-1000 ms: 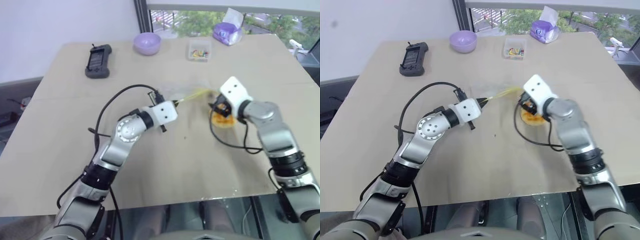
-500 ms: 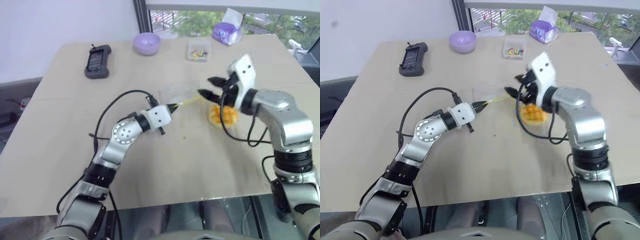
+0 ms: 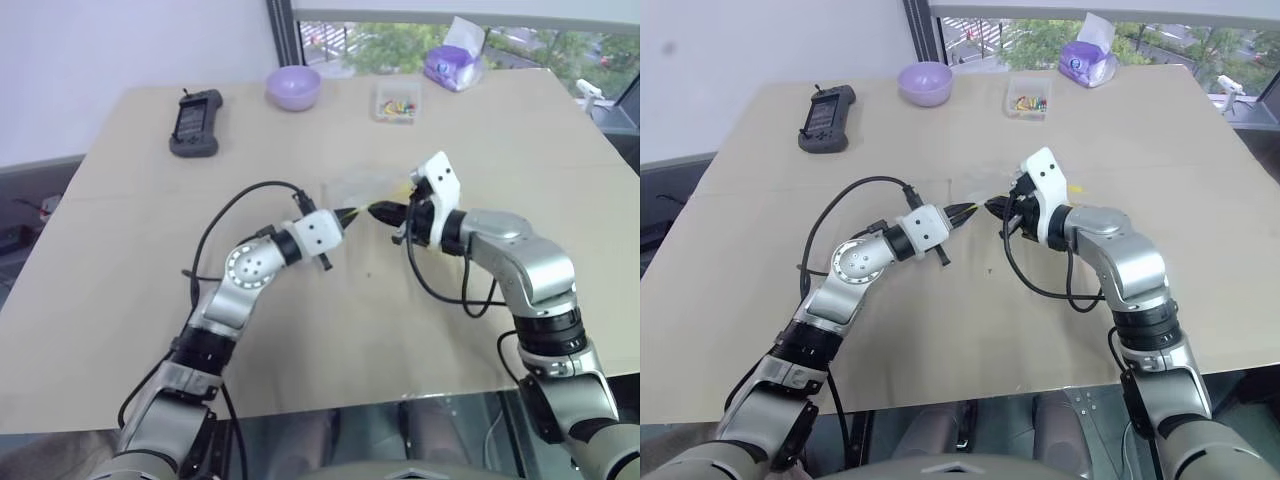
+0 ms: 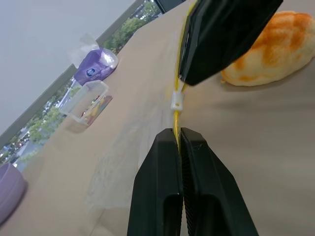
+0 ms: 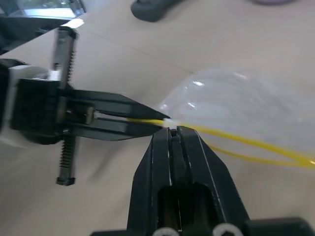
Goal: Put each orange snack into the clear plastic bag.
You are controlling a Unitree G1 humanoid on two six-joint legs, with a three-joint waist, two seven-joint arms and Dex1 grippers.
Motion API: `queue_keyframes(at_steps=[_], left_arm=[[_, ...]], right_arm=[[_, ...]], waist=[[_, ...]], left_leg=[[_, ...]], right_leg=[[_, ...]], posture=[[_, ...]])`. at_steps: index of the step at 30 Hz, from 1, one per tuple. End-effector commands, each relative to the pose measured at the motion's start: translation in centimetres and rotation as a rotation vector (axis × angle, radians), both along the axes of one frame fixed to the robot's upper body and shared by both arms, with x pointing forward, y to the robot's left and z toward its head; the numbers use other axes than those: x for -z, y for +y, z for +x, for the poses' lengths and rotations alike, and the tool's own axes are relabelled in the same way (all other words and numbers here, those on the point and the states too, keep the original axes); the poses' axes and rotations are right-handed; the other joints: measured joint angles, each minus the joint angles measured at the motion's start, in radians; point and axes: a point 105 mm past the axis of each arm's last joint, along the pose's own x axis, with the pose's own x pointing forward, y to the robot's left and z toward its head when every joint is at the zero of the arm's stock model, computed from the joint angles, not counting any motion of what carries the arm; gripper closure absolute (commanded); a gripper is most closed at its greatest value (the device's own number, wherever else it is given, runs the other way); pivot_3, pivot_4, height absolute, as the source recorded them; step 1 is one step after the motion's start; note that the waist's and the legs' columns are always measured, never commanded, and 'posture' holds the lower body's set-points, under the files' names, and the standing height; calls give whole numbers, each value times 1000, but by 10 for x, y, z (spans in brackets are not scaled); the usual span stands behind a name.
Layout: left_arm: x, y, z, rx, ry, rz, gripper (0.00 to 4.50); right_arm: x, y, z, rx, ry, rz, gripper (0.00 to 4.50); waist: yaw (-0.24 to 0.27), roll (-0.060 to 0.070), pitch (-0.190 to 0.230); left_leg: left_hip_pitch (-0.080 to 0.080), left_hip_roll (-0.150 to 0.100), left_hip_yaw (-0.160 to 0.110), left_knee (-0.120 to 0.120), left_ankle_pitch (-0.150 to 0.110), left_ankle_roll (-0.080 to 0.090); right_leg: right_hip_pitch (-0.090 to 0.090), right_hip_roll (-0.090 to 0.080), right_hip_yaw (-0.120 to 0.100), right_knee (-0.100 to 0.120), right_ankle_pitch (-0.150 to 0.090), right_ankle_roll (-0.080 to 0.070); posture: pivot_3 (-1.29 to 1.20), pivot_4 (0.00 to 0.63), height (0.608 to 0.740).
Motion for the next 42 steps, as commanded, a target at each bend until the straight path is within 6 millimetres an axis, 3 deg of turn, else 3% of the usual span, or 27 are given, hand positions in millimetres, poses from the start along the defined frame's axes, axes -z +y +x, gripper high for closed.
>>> queue_keyframes(at_steps=[1,15,17,22,26,31,32,33,37,42], left_arm=[[-16,-2,-4,24,-58,-40,4500],[-10,-7,-12,79,-57,-9,4500],[-10,-8,-13,82,-56,-9,4500],[-12,-8,-12,78,-59,-15,4500],[-12,-9,-11,75,-58,-24,4500],[-13,-12,-12,76,-55,-40,4500],[-13,-12,-12,76,-55,-41,4500],[-13,-12,-12,74,-55,-43,4500],[-15,-11,-10,57,-57,-55,4500],[-15,-5,-3,-8,-80,-43,4500]], right_arm=[[-12,-4,6,41,-20,32,4486],[-10,-21,25,206,56,100,4486],[-8,-24,28,233,29,62,4486],[7,-30,30,194,-230,-267,4486],[10,-27,27,109,-426,-444,2935],[20,-31,30,52,-608,-643,556],[21,-32,31,51,-628,-664,325],[21,-34,32,50,-648,-687,137],[20,-39,35,46,-713,-737,137],[-1,-39,23,31,-649,-528,137]], waist=[[0,0,0],[-1,0,0],[-1,0,0],[0,0,0],[-5,0,0],[-1,0,0],[-1,0,0],[-1,0,0],[-1,0,0],[0,0,0]], left_leg=[[0,0,0,0,0,0],[0,0,0,0,0,0],[0,0,0,0,0,0],[0,-1,0,1,0,0],[0,-1,1,1,0,0],[0,-1,1,2,0,0],[0,-1,1,2,0,0],[0,-1,1,2,0,0],[0,-1,1,2,0,0],[0,-1,1,2,0,0]], right_leg=[[0,0,0,0,0,0],[0,0,0,1,0,0],[0,0,0,1,0,0],[0,0,0,1,0,0],[0,0,0,1,0,0],[0,0,0,1,0,0],[0,0,0,1,0,0],[0,0,0,1,0,0],[0,0,0,1,0,0],[1,0,0,1,0,0]], posture=[[0,150,740],[0,150,740],[0,150,740],[0,150,740],[0,150,740],[0,150,740],[0,150,740],[0,150,740],[0,150,740],[0,150,740]])
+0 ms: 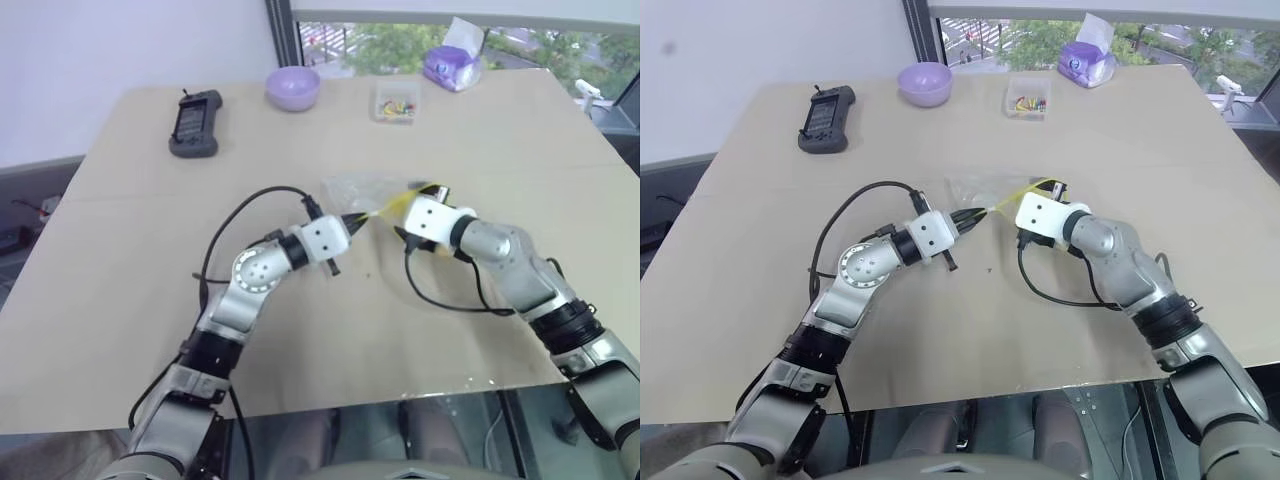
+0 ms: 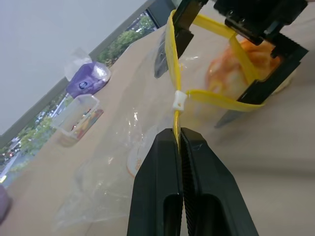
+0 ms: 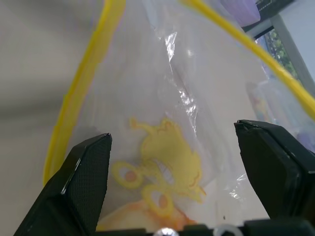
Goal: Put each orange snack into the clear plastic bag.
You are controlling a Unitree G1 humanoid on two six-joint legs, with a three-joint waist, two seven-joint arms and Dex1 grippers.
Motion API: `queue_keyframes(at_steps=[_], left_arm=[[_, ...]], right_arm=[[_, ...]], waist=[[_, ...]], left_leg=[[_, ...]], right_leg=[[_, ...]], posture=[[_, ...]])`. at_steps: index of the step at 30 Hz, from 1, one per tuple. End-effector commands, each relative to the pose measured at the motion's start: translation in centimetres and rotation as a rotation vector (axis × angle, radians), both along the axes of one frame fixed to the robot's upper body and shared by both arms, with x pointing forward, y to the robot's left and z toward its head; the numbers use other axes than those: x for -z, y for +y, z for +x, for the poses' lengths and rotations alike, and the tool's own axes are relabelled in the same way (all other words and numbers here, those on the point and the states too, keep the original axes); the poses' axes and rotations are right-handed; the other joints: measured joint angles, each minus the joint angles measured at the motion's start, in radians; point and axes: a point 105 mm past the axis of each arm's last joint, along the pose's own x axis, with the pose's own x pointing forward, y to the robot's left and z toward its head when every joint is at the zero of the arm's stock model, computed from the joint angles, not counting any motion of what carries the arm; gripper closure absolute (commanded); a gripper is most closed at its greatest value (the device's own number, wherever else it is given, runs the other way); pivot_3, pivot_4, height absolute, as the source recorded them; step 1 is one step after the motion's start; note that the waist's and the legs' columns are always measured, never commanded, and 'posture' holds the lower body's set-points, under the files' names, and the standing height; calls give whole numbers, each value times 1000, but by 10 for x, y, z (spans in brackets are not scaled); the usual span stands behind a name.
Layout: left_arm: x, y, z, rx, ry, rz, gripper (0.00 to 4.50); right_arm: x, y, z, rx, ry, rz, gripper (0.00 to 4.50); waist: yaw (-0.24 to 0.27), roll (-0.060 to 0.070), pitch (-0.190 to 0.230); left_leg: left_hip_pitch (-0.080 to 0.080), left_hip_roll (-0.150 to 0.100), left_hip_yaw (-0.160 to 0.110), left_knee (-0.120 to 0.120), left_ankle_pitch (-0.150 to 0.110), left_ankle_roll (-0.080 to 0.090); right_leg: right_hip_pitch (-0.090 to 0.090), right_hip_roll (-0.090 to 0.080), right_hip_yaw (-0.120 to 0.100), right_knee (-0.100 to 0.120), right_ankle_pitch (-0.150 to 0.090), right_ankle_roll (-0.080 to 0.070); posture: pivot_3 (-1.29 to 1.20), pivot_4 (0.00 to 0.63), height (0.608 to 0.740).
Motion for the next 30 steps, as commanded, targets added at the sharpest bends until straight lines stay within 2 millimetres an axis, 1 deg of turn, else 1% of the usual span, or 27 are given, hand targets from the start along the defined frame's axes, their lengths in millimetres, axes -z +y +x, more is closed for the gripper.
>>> queue_keyframes(at_steps=[1,3,6,7,9,11,13,15,17,19,21,24,27,30], left_arm=[[-18,9,5,-66,-85,-8,4500],[-18,15,10,-109,-95,-4,4500],[-20,18,12,-142,-108,-7,4500],[-20,19,12,-148,-110,-9,4500],[-21,20,13,-163,-118,-10,4500],[-21,21,15,-176,-118,-14,4500],[-21,21,15,-177,-113,-15,4500],[-19,20,14,-171,-104,-13,4500],[-17,18,13,-161,-100,-6,4500],[-17,18,12,-158,-100,-4,4500],[-17,18,12,-161,-99,-7,4500],[-18,19,12,-165,-97,-9,4500],[-17,18,13,-160,-96,-8,4500],[-17,16,13,-158,-96,-8,4500]], right_arm=[[-38,1,-16,-83,7,195,137],[-52,-4,-28,-133,54,281,137],[-63,-17,-44,-163,147,404,137],[-65,-26,-42,-116,192,485,137],[-62,-43,-38,-25,253,572,137],[-49,-59,-34,72,310,617,137],[-33,-68,-32,141,374,656,137],[-15,-71,-30,204,437,694,137],[5,-73,-30,267,504,688,137],[20,-73,-32,308,557,674,137],[35,-78,-31,374,571,638,137],[46,-81,-25,438,580,622,137],[51,-78,-19,462,601,624,137],[54,-80,-14,498,595,603,137]], waist=[[1,0,0],[1,0,0],[4,0,0],[5,0,0],[7,0,0],[9,0,0],[9,0,0],[5,0,0],[4,0,0],[5,0,0],[5,0,0],[6,0,-1],[6,-2,-2],[6,-4,-3]], left_leg=[[0,0,0,0,0,0],[0,0,0,0,0,0],[0,0,-1,0,0,0],[0,0,-1,0,0,0],[0,0,-2,1,0,0],[0,0,-2,1,0,0],[0,0,-2,1,0,0],[0,0,-2,1,0,0],[0,1,-1,1,0,0],[0,0,-1,1,0,0],[0,0,-1,1,0,0],[1,0,-1,1,0,0],[1,0,-1,3,0,0],[2,0,-1,4,0,1]], right_leg=[[0,0,0,0,0,0],[0,0,0,0,0,0],[1,0,0,-1,0,0],[2,0,-1,-1,0,0],[3,0,-2,-1,0,0],[3,0,-2,-1,0,0],[3,0,-2,-1,0,0],[2,0,-1,0,0,0],[2,0,-1,0,0,0],[2,0,-1,0,0,0],[2,0,-1,0,0,0],[2,0,-1,0,0,0],[3,0,-1,1,0,0],[4,0,-1,3,0,0]], posture=[[0,150,740],[0,150,740],[0,150,740],[0,150,740],[0,150,740],[0,150,740],[0,150,740],[0,150,740],[0,150,740],[0,150,740],[0,150,740],[0,150,740],[0,150,740],[0,150,740]])
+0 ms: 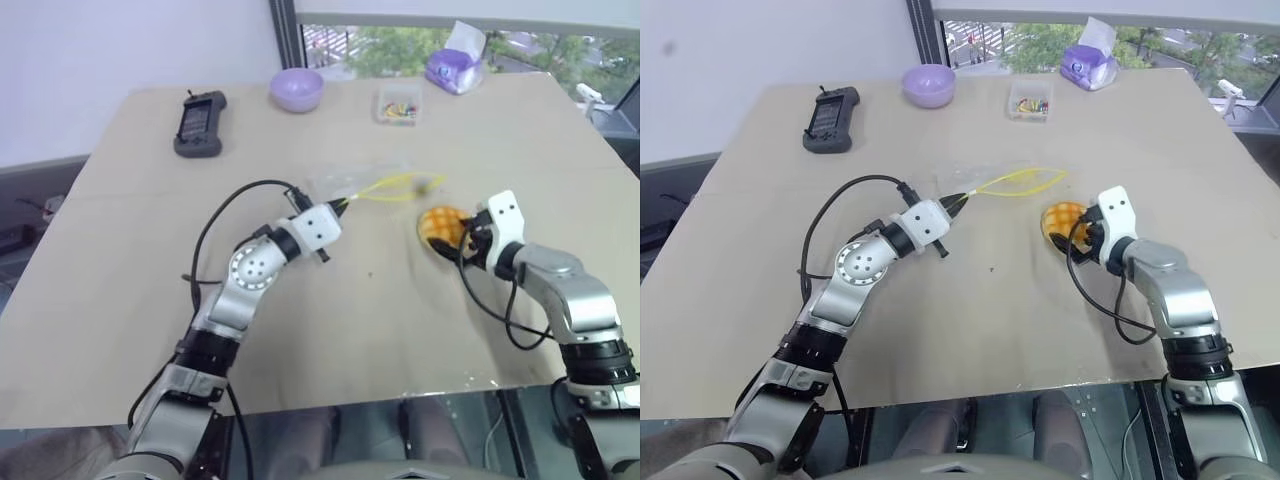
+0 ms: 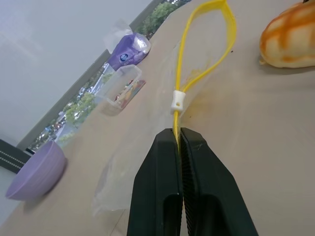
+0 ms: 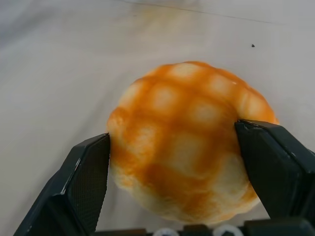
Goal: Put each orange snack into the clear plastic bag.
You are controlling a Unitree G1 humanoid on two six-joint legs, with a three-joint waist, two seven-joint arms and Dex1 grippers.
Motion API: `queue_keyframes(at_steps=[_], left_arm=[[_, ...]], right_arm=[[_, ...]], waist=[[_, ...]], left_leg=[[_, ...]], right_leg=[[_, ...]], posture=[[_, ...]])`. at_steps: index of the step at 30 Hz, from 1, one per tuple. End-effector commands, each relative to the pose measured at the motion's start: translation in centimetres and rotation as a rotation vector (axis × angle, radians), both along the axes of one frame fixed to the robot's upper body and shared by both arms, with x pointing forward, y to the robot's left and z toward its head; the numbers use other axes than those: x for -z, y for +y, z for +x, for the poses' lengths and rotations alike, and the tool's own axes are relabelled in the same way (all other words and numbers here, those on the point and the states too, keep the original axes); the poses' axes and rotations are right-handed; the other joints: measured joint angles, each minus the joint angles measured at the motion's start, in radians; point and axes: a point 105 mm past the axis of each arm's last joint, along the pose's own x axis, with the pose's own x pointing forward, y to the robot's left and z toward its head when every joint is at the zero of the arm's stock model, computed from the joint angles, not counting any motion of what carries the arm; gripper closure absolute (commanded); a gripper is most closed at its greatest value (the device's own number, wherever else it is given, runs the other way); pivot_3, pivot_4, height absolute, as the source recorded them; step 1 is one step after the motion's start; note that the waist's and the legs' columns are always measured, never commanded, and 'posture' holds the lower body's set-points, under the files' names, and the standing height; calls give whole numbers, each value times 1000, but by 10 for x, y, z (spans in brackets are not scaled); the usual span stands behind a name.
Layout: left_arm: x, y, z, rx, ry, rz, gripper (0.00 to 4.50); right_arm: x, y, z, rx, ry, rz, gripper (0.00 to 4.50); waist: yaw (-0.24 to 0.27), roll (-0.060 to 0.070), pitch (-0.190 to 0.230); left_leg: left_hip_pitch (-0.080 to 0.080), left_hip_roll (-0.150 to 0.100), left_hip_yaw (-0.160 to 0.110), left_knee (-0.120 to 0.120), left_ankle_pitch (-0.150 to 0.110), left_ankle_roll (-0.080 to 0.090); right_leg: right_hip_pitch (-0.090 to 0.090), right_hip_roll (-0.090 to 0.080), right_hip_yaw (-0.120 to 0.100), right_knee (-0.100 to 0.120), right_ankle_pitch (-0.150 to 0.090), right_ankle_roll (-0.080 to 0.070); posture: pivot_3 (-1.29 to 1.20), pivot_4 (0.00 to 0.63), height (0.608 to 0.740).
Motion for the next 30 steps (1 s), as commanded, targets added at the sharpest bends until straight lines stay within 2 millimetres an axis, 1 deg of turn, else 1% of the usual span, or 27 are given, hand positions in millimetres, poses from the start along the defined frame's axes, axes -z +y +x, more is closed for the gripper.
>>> queue_keyframes(at_steps=[1,2,3,5,6,8,10,11,12,15,17,18,19,21,24,27,30], left_arm=[[-13,-3,-3,16,-44,-16,4500],[-13,-3,-3,16,-44,-16,4500],[-13,-3,-3,16,-44,-17,4500],[-13,-3,-3,16,-44,-17,4500],[-12,-3,-3,16,-44,-18,4500],[-12,-4,-3,17,-42,-19,4500],[-12,-5,-3,19,-41,-19,4500],[-12,-5,-3,20,-40,-19,4500],[-11,-6,-4,21,-39,-19,4500],[-11,-7,-4,25,-38,-18,4500],[-11,-8,-4,28,-39,-17,4500],[-11,-8,-3,28,-39,-17,4500],[-11,-8,-3,29,-40,-17,4500],[-11,-9,-4,29,-41,-17,4500],[-9,-9,-5,32,-38,-14,4500],[-8,-10,-5,37,-37,-10,4500],[-9,-12,-5,46,-37,-8,4500]], right_arm=[[18,-11,4,71,62,-60,351],[19,-12,5,70,62,-74,733],[20,-12,5,66,64,-89,992],[23,-15,4,66,66,-128,1970],[24,-15,4,65,66,-140,2313],[24,-16,4,61,60,-161,3268],[22,-16,4,54,44,-179,4113],[21,-16,5,48,35,-178,4234],[17,-12,4,38,30,-137,4448],[2,-1,4,-6,-8,-42,4496],[-12,-1,2,-54,-68,-39,4496],[-16,-2,2,-66,-83,-40,4496],[-23,-6,-1,-92,-99,-58,4496],[-33,-11,-12,-175,-87,-93,4496],[-51,-12,-26,-277,-85,-132,4496],[-65,-10,-33,-335,-101,-164,4496],[-82,0,-35,-386,-139,-180,4496]], waist=[[0,-2,-2],[0,-2,-2],[0,-2,-3],[0,-3,-4],[0,-3,-4],[1,-4,-4],[1,-4,-5],[1,-4,-5],[1,-5,-5],[1,-5,-5],[0,-5,-5],[0,-5,-5],[-1,-5,-5],[1,-3,-4],[4,-2,-3],[-2,-2,-3],[-1,-2,-3]], left_leg=[[1,0,0,0,0,0],[1,0,0,0,0,0],[1,0,0,0,0,0],[1,0,0,1,0,0],[1,0,0,1,0,0],[1,0,0,1,0,0],[1,0,0,1,0,0],[1,0,0,1,0,0],[1,0,0,1,0,0],[1,0,0,1,0,0],[1,0,0,1,0,0],[1,0,0,0,0,0],[0,0,0,0,0,0],[-1,0,0,0,0,0],[-2,-1,0,0,0,1],[-1,0,0,0,0,1],[-1,1,0,0,-1,1]], right_leg=[[0,0,0,1,0,0],[0,0,0,1,0,0],[0,0,0,2,0,0],[0,0,0,2,0,0],[0,0,0,3,0,0],[0,0,0,3,0,0],[0,0,0,3,0,0],[0,0,0,3,0,0],[0,0,0,3,0,0],[0,0,0,3,0,0],[0,0,0,3,0,0],[0,0,0,2,0,0],[-1,0,0,2,0,0],[-1,0,0,2,0,0],[-1,0,0,1,0,0],[-1,0,0,0,0,0],[-1,0,0,0,0,0]], posture=[[0,150,740],[0,150,740],[0,150,740],[0,150,740],[0,150,740],[0,150,740],[0,150,740],[0,150,740],[0,150,740],[0,150,740],[0,150,740],[0,150,740],[0,150,740],[0,150,740],[0,150,740],[0,150,740],[0,150,740]])
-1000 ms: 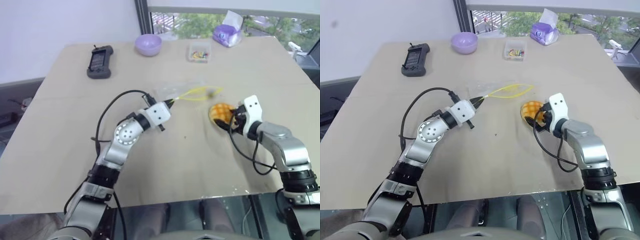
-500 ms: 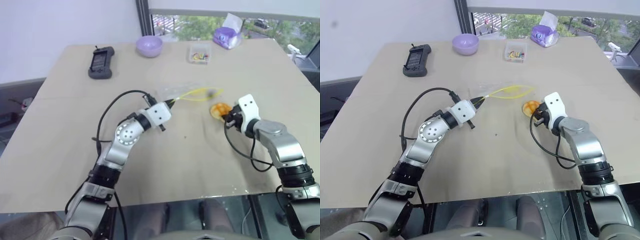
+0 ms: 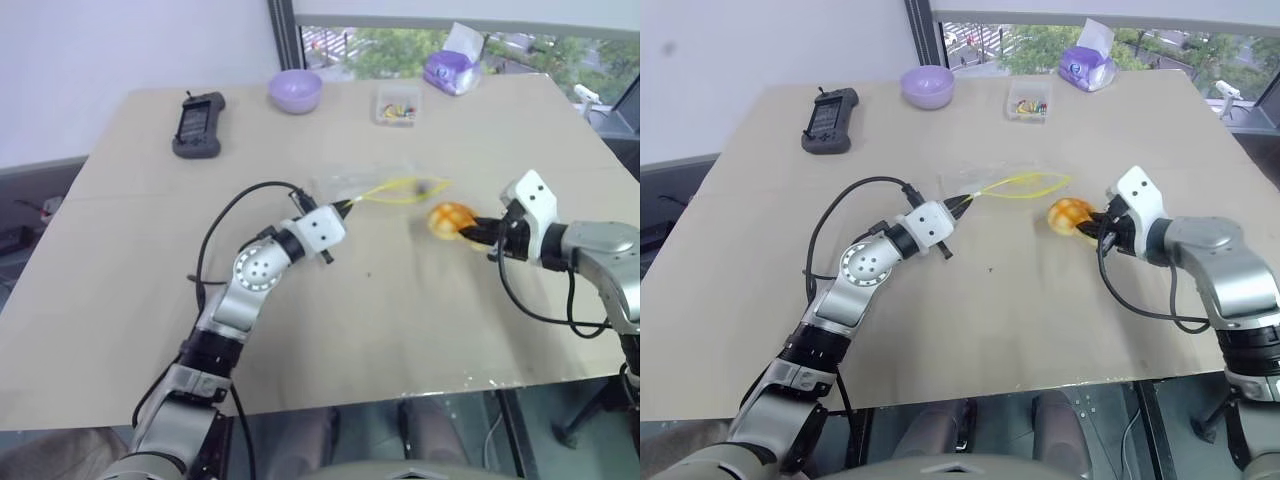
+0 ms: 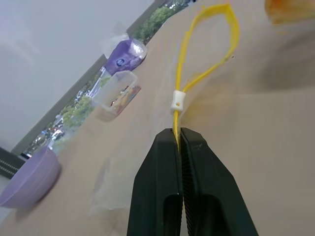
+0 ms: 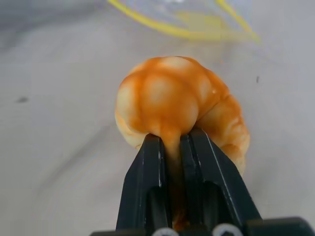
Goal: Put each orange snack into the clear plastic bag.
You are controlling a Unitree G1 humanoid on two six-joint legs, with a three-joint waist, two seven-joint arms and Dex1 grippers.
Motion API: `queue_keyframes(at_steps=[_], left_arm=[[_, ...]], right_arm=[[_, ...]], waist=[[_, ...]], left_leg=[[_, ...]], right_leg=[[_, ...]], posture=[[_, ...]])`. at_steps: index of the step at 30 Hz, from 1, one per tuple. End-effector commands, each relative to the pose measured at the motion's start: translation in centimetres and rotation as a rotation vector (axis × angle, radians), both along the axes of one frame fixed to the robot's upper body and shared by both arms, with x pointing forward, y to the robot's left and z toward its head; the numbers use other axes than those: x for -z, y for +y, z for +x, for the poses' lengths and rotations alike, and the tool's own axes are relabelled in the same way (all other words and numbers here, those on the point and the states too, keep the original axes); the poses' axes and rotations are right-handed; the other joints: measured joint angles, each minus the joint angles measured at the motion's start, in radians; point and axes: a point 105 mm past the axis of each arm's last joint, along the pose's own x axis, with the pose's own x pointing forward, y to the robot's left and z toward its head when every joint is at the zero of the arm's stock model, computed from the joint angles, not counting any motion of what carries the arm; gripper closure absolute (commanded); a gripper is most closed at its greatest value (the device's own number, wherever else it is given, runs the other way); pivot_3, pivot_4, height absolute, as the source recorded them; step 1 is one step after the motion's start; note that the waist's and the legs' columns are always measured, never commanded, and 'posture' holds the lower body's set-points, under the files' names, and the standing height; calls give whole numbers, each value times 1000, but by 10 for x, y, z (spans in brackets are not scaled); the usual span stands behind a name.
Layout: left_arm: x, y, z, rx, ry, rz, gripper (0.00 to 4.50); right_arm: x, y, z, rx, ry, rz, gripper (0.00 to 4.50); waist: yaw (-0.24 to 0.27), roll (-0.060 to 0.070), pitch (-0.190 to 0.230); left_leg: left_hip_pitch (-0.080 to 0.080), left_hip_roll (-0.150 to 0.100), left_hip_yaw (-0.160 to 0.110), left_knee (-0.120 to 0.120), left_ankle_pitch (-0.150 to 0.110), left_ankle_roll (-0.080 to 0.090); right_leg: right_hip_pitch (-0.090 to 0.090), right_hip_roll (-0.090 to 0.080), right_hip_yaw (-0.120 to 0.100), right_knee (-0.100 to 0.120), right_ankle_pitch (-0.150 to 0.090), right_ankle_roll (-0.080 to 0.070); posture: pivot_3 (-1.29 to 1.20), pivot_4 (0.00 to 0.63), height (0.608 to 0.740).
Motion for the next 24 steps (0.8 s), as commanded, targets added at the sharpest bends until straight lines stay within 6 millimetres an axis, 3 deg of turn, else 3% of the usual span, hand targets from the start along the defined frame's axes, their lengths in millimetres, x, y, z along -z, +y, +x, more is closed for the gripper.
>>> queue_keyframes(at_steps=[1,13,24], left_arm=[[-10,-8,-4,35,-42,-3,4500],[-11,-23,-14,93,-33,-33,4500],[-10,-49,-32,237,-18,-41,4500]], right_arm=[[-35,15,-1,-75,-100,-10,4496],[-34,32,22,-63,-117,-15,4496],[-28,38,51,70,-76,55,4496]], waist=[[0,0,0],[15,0,0],[22,0,0]], left_leg=[[0,0,0,0,0,0],[-1,0,0,0,0,-1],[-2,0,0,0,0,-1]], right_leg=[[0,0,0,0,0,0],[-1,-1,0,-1,0,0],[-1,-1,0,-2,0,0]], posture=[[0,150,740],[0,150,740],[0,150,740]])
